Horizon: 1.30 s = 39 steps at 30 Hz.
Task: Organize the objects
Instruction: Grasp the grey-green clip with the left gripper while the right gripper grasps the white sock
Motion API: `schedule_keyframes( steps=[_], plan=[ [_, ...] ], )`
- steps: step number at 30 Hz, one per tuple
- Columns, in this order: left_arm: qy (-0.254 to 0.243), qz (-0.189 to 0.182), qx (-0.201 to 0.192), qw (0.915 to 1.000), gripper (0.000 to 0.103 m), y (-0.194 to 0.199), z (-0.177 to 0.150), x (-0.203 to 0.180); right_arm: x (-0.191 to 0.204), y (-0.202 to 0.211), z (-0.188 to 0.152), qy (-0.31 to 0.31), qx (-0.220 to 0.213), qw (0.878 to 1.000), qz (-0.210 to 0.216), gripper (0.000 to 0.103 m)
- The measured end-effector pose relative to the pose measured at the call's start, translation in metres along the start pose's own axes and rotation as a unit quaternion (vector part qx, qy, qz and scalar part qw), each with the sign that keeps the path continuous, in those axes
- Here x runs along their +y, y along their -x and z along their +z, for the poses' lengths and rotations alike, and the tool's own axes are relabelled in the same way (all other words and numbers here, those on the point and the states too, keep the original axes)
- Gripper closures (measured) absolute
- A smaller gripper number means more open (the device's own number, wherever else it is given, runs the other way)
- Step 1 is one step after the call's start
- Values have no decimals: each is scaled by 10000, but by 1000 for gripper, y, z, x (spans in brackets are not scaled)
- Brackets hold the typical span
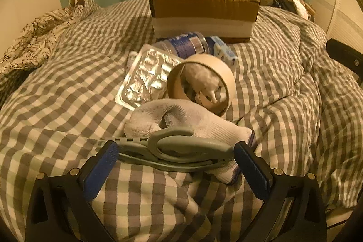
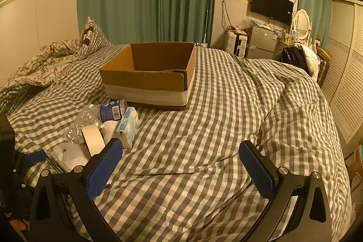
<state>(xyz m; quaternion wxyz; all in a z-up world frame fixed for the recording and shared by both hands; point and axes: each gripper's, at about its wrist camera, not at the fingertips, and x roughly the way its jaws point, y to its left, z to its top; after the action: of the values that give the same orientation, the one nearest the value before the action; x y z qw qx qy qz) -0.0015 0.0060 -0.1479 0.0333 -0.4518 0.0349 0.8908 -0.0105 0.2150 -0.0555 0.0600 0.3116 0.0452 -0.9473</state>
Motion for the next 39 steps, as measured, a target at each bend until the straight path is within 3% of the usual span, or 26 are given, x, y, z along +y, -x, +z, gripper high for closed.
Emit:
schedule_keyframes(
  steps=[6, 12, 15, 21, 24, 28, 32, 35, 39],
  plan=[
    [-48, 37, 249, 9997, 0, 0, 2, 3, 9, 1, -2, 103, 23, 9999, 58, 0],
    [-137, 526, 287, 9981, 0, 6, -10, -3, 9, 1, -3, 79, 15, 9998, 161, 0],
    [8, 596, 300, 9978, 0, 6, -14, -1, 7, -1, -6, 38, 29, 9997, 233, 0],
    [825, 81, 210, 9963, 0, 9, 1, 9, -3, -9, -13, -124, 114, 9992, 367, 0],
    [976, -130, 362, 9945, 0, 2, 5, 5, -8, -12, -16, -177, 139, 9990, 380, 0],
    [1003, -4, 531, 9935, 25, -13, 1, 5, -13, -14, -18, -286, 159, 9986, 407, 0],
    [1039, -542, 796, 9899, 73, -13, -8, 9, -13, -13, -18, -305, 144, 9986, 415, 0],
    [874, -526, 848, 9912, 84, -6, -14, 14, -12, -12, -17, -281, 160, 9985, 434, 0],
    [561, -163, 576, 9966, 90, 19, -16, 27, -2, -8, -17, -125, 130, 9986, 500, 0]
  ],
)
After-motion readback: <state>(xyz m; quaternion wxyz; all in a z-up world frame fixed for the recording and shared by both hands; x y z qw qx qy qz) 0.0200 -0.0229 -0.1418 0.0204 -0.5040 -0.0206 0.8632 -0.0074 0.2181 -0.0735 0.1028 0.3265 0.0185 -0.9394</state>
